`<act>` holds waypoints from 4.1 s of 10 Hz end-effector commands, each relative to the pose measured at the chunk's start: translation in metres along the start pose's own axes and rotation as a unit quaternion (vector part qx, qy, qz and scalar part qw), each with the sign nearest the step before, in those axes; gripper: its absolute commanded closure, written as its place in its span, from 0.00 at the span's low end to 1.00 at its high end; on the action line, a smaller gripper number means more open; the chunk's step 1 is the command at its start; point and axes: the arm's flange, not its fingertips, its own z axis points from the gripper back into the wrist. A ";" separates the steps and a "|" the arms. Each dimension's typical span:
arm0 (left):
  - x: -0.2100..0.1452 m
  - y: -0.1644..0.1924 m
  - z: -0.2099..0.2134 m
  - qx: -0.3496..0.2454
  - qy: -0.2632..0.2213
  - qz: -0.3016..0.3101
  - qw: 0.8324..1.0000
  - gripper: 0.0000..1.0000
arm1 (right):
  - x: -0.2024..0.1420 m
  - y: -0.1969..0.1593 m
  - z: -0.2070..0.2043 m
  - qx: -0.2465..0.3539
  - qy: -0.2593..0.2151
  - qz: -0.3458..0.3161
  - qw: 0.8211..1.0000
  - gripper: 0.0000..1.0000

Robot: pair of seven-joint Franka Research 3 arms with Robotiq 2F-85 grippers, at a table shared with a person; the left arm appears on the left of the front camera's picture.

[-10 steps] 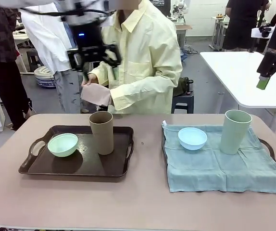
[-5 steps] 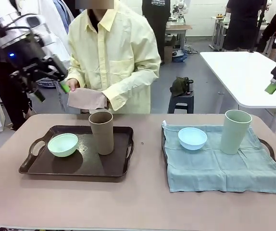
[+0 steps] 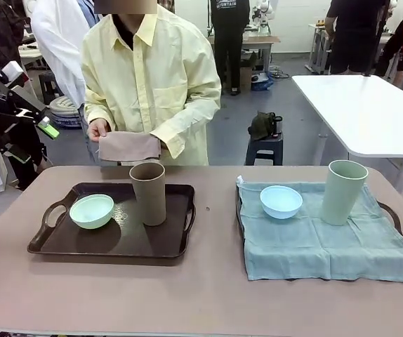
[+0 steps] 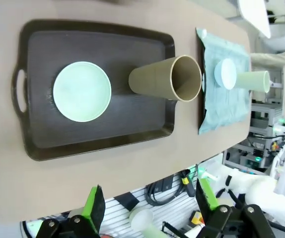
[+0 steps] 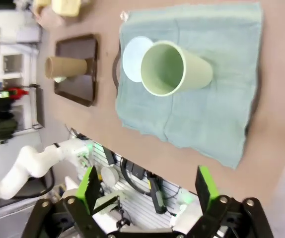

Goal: Set up a tray with a mat and arrange the tableware.
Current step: Pick up the Picnic Bowl and Reusable plastic cup from the Handle tray in front of the human's position and hold them in the air.

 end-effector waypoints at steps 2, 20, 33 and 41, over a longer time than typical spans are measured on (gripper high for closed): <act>0.011 -0.018 -0.012 0.009 0.008 0.008 1.000 0.03 | 0.011 0.017 -0.008 -0.009 0.016 0.021 1.000 0.00; -0.013 0.179 0.053 -0.325 0.037 0.070 0.942 0.03 | -0.082 -0.114 -0.003 0.258 -0.011 -0.064 0.964 0.00; 0.009 0.130 0.055 -0.263 0.039 0.040 0.963 0.03 | -0.027 -0.047 -0.015 0.146 0.046 0.034 0.988 0.00; -0.016 -0.002 0.066 0.076 0.080 0.002 0.994 0.03 | 0.079 0.169 -0.278 -0.023 0.044 0.394 0.918 0.00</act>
